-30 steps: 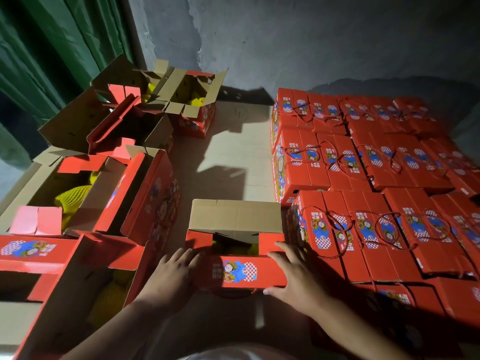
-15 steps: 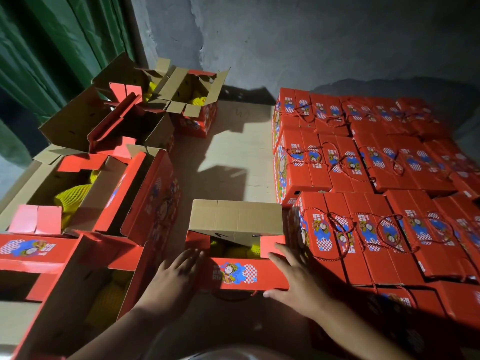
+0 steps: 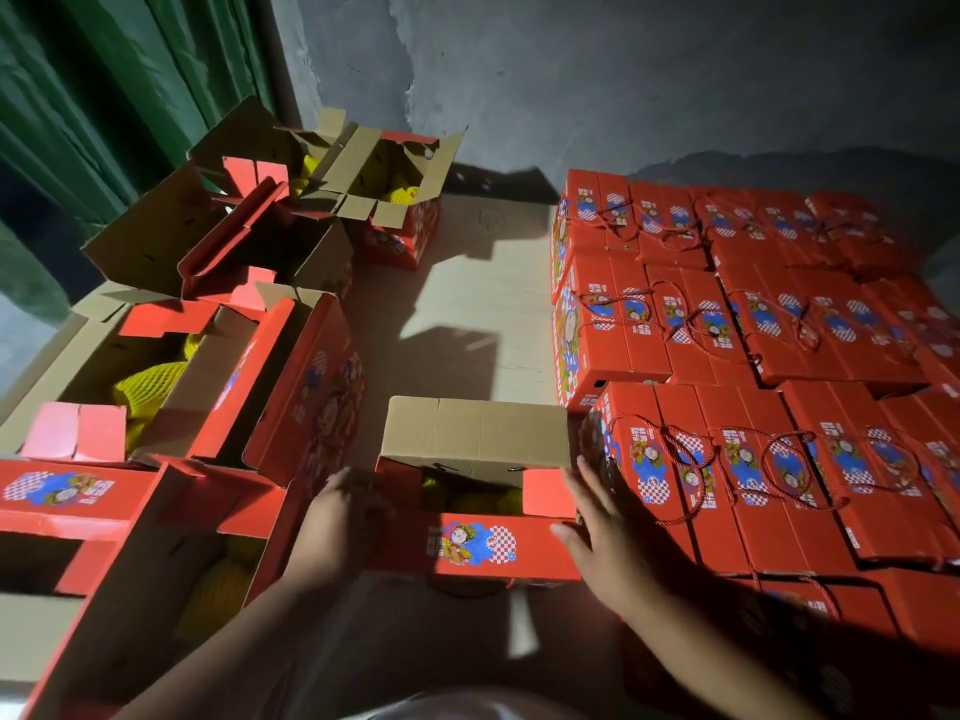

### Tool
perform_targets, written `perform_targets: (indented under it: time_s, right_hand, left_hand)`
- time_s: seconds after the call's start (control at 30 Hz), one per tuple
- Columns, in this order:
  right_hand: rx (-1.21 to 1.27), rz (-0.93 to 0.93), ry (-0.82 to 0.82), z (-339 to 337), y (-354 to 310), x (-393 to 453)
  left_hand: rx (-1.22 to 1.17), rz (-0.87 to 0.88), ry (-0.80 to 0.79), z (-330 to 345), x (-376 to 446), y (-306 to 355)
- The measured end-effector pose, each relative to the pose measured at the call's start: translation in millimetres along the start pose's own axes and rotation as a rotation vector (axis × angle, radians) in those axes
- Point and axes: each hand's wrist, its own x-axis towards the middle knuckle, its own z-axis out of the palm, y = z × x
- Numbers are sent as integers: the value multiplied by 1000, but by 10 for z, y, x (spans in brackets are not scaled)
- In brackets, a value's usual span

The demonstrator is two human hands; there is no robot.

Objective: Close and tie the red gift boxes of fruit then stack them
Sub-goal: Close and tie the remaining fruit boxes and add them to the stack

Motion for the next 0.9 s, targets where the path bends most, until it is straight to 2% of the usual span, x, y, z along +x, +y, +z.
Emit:
perform_targets:
  time_s: [0.07,0.17,0.27,0.5,0.57,0.7,0.8,0.9]
  right_hand:
    - [114,163,-5,-26,6,146]
    - [350,331,-156,-70,-5,384]
    - [553,342,-211,-63,-20,520]
    - [661,334,-7,-69,-37,398]
    - [595,295,-9,-67,-35,302]
    - [390,122,-69,11,-8,108]
    - [154,-4,-91,17,5,77]
    - [-27,-89,-49,-57,-46,173]
  left_hand:
    - [-65,-165,6,38,149,-21]
    - [-238,-305,-87,68,350,-107]
    - [-508,-269,-238,44,426,-167]
    - [-368,-203,-106,46,212,-185]
    - [-327,-125,-88,14,175,-176]
    - [-57,104,-124,-3,129,-245]
    - [-54,100,-238,50,53,-271]
    - [-10,107,-235,97,141,-212]
